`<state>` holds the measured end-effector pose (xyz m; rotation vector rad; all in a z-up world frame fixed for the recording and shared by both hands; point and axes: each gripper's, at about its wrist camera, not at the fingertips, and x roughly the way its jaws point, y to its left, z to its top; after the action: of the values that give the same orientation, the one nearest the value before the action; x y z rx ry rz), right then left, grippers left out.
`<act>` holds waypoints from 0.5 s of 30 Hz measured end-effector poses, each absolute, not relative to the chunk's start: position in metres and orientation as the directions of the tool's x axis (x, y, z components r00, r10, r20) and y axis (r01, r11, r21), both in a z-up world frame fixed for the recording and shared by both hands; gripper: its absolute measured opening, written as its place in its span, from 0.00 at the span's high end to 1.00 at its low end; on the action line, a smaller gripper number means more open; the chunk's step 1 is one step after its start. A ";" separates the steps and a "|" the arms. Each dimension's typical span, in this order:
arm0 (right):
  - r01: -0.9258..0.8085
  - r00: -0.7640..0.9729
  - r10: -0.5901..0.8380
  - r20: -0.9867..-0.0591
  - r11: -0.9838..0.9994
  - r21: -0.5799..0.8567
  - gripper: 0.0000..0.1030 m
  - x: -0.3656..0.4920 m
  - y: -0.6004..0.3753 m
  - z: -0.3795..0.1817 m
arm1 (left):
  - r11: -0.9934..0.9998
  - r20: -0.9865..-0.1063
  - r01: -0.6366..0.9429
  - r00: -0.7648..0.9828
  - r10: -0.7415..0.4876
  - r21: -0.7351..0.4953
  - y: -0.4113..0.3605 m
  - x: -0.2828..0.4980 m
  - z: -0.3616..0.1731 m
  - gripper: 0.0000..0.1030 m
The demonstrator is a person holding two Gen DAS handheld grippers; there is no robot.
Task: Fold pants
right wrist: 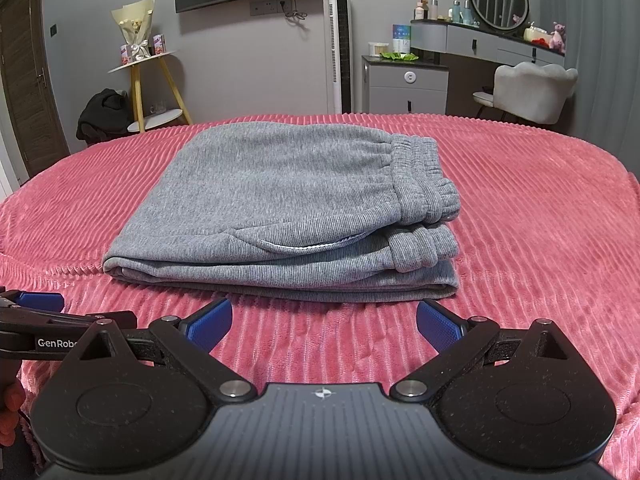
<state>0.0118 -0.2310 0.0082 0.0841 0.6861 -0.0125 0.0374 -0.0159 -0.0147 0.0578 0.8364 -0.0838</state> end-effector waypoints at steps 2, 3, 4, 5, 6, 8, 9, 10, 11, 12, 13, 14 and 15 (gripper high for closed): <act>0.039 0.774 0.017 -0.634 0.997 0.074 0.04 0.012 -0.231 0.008 | 0.995 -0.743 0.096 0.668 -0.051 0.018 -0.016 0.037 -0.015 0.01; 0.039 0.774 0.016 -0.633 0.997 0.073 0.04 0.012 -0.231 0.008 | 0.995 -0.743 0.096 0.668 -0.051 0.019 -0.016 0.038 -0.015 0.01; 0.039 0.774 0.016 -0.633 0.997 0.073 0.04 0.012 -0.231 0.008 | 0.995 -0.743 0.097 0.668 -0.051 0.019 -0.016 0.038 -0.015 0.01; 0.039 0.774 0.016 -0.633 0.997 0.074 0.04 0.012 -0.231 0.008 | 0.995 -0.743 0.098 0.668 -0.051 0.020 -0.016 0.038 -0.015 0.01; 0.040 0.774 0.016 -0.633 0.997 0.073 0.04 0.012 -0.231 0.008 | 0.995 -0.743 0.098 0.667 -0.051 0.019 -0.016 0.038 -0.015 0.01; 0.039 0.774 0.017 -0.633 0.997 0.074 0.04 0.012 -0.232 0.008 | 0.995 -0.744 0.096 0.667 -0.051 0.017 -0.016 0.037 -0.014 0.01; 0.039 0.774 0.017 -0.632 0.997 0.074 0.04 0.012 -0.231 0.008 | 0.995 -0.744 0.096 0.666 -0.052 0.017 -0.016 0.037 -0.014 0.01; 0.039 0.775 0.017 -0.632 0.997 0.074 0.04 0.012 -0.232 0.008 | 0.995 -0.744 0.095 0.666 -0.051 0.017 -0.016 0.037 -0.014 0.01; 0.039 0.775 0.016 -0.631 0.997 0.074 0.04 0.012 -0.232 0.008 | 0.995 -0.744 0.093 0.666 -0.049 0.017 -0.016 0.037 -0.014 0.01; 0.039 0.776 0.017 -0.631 0.997 0.073 0.04 0.011 -0.231 0.008 | 0.996 -0.744 0.093 0.666 -0.049 0.018 -0.016 0.037 -0.014 0.01; 0.038 0.776 0.016 -0.630 0.997 0.073 0.04 0.011 -0.231 0.008 | 0.995 -0.744 0.093 0.666 -0.049 0.017 -0.016 0.037 -0.014 0.01; 0.038 0.777 0.016 -0.629 0.997 0.073 0.04 0.011 -0.231 0.009 | 0.996 -0.745 0.093 0.665 -0.049 0.018 -0.016 0.037 -0.014 0.01; 0.038 0.778 0.017 -0.628 0.997 0.073 0.04 0.011 -0.231 0.009 | 0.996 -0.745 0.093 0.665 -0.048 0.018 -0.017 0.037 -0.014 0.01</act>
<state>0.0108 -0.2307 0.0090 0.0834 0.6797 -0.0116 0.0372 -0.0165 -0.0140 0.0563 0.8391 -0.0798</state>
